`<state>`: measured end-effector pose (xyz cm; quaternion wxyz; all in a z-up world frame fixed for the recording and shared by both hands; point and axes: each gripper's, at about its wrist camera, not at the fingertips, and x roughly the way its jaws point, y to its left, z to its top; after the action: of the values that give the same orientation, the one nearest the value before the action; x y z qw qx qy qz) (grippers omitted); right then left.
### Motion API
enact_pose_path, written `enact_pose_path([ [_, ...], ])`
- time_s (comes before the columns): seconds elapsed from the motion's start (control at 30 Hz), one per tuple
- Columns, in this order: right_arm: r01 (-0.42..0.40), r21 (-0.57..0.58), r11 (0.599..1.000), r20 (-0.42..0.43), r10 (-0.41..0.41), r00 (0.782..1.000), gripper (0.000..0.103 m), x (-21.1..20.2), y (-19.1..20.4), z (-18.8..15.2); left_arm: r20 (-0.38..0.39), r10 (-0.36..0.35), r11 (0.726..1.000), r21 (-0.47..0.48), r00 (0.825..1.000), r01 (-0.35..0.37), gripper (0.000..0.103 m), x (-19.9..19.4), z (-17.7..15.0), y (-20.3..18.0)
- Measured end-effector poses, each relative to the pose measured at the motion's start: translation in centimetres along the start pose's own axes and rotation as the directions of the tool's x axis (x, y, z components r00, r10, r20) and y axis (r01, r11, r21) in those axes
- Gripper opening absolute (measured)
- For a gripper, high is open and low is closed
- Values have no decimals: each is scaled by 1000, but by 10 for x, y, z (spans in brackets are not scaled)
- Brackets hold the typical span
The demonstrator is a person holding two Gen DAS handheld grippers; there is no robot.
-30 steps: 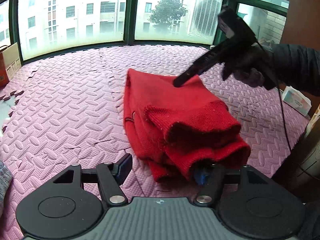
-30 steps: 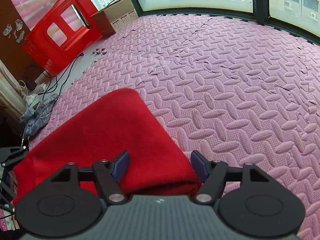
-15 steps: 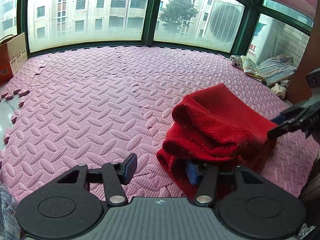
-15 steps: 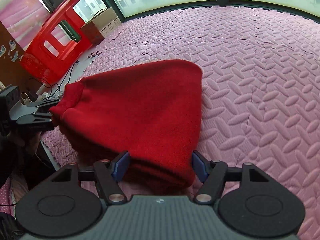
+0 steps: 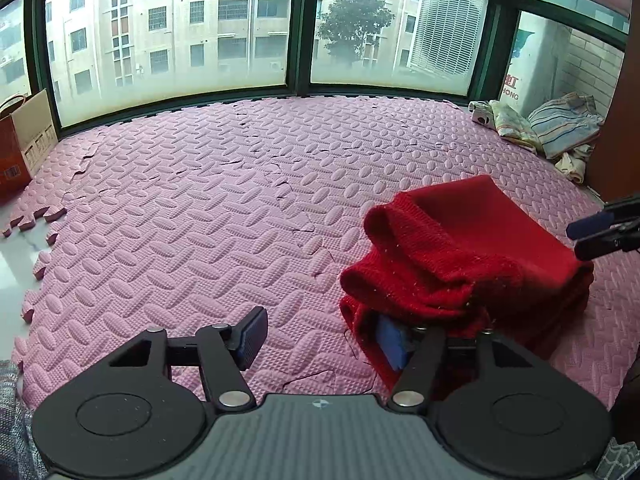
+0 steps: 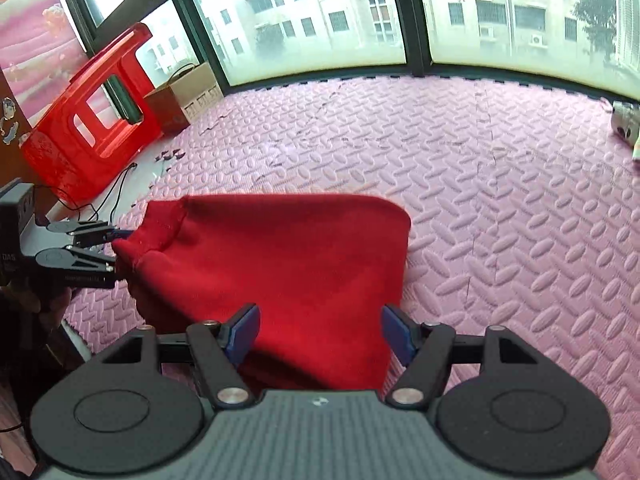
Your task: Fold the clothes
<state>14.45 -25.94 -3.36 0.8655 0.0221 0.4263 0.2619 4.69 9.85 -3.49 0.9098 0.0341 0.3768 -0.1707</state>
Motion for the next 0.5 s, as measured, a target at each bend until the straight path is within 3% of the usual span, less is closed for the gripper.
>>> enact_pose_path([
  [0.2,9,-118,993,73,-1,997,69,25,49,17,14,34,999,-2,999,-34,71,-5,1,4],
  [0.5,-7,-193,981,97,26,995,69,49,94,20,35,95,995,-18,995,-94,87,-14,3,12],
])
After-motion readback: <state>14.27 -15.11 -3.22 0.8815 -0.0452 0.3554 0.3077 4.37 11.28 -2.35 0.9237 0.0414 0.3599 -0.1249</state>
